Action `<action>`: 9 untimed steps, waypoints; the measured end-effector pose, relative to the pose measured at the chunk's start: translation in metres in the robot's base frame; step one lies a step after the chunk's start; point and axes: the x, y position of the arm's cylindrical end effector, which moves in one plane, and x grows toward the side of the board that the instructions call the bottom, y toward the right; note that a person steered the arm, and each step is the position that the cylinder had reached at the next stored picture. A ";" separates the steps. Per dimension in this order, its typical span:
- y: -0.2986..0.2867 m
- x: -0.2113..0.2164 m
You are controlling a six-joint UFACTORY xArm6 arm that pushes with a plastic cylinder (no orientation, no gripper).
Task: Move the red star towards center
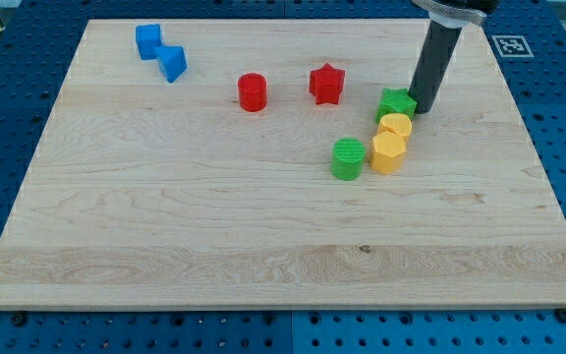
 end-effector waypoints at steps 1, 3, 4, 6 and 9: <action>0.015 -0.006; -0.026 -0.074; -0.054 -0.073; -0.102 -0.052; -0.105 -0.046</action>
